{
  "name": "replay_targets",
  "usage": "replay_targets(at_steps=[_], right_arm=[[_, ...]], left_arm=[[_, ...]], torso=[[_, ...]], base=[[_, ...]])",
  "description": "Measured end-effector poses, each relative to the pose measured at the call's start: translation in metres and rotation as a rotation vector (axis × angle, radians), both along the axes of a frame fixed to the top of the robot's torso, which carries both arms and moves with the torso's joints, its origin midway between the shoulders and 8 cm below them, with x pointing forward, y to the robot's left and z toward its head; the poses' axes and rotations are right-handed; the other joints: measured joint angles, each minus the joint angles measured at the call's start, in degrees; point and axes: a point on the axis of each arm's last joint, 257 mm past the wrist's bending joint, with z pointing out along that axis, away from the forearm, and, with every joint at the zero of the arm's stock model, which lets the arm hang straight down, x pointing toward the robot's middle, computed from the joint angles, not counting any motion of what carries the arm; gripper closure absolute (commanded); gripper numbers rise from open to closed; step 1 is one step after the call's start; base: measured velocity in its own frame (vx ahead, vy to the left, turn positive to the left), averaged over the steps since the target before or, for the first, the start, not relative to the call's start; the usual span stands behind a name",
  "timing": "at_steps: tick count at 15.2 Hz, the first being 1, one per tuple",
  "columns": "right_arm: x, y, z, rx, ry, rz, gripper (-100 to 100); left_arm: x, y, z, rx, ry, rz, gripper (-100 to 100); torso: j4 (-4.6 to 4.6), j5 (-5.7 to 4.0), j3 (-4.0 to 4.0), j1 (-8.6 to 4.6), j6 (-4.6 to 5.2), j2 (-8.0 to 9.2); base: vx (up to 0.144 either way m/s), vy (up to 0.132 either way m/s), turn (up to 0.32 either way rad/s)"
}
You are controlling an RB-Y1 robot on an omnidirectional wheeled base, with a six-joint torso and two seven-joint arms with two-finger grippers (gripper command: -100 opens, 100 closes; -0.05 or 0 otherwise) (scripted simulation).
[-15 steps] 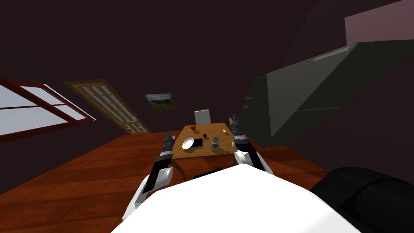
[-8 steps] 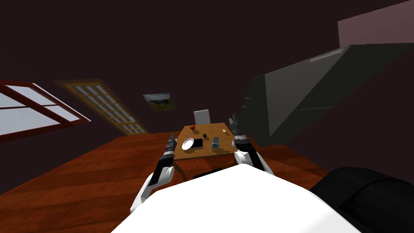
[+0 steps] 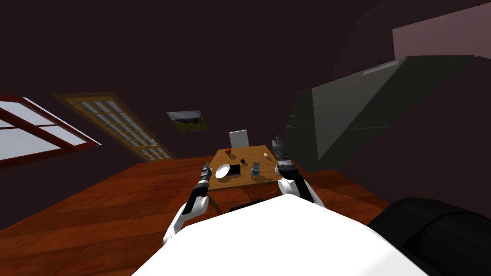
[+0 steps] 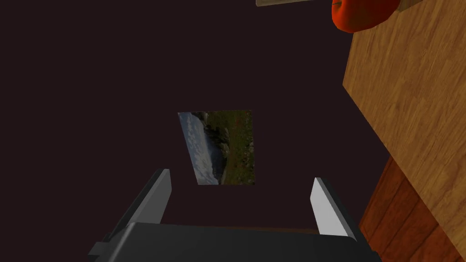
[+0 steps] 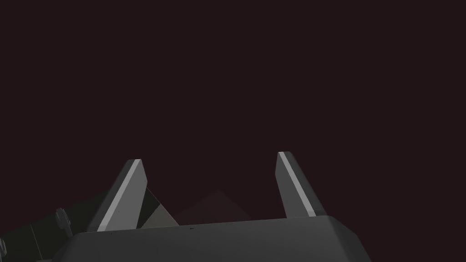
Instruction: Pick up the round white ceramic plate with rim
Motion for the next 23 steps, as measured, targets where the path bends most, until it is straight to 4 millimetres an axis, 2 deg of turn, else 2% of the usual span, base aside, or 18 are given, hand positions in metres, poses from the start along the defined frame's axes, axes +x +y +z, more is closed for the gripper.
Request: replay_targets(at_steps=[8, 11, 18, 23], right_arm=[[0.0, 0.0, 0.0, 0.0, 0.0, 0.0, 0], [0.0, 0.0, 0.0, 0.0, 0.0, 0.0, 0], [0.0, 0.0, 0.0, 0.0, 0.0, 0.0, 0], [0.0, 0.0, 0.0, 0.0, 0.0, 0.0, 0]], left_arm=[[0.008, 0.001, -0.082, -0.104, 0.192, 0.025, -100], [0.004, -0.001, -0.111, -0.141, 0.261, 0.035, -100], [-0.002, -0.01, -0.164, -0.218, 0.39, 0.052, -100], [-0.014, -0.028, -0.209, -0.289, 0.501, 0.065, -100]], torso=[[0.0, 0.0, -0.01, 0.03, 0.0, -0.02], [0.0, 0.0, 0.0, -0.01, 0.0, 0.0], [0.0, -0.01, -0.01, -0.02, 0.0, -0.01], [-0.01, -0.01, -0.03, -0.03, 0.0, -0.05]], base=[[0.01, 0.022, -0.04], [0.007, 0.017, -0.026], [0.009, 0.015, -0.031], [0.018, 0.017, -0.036]])
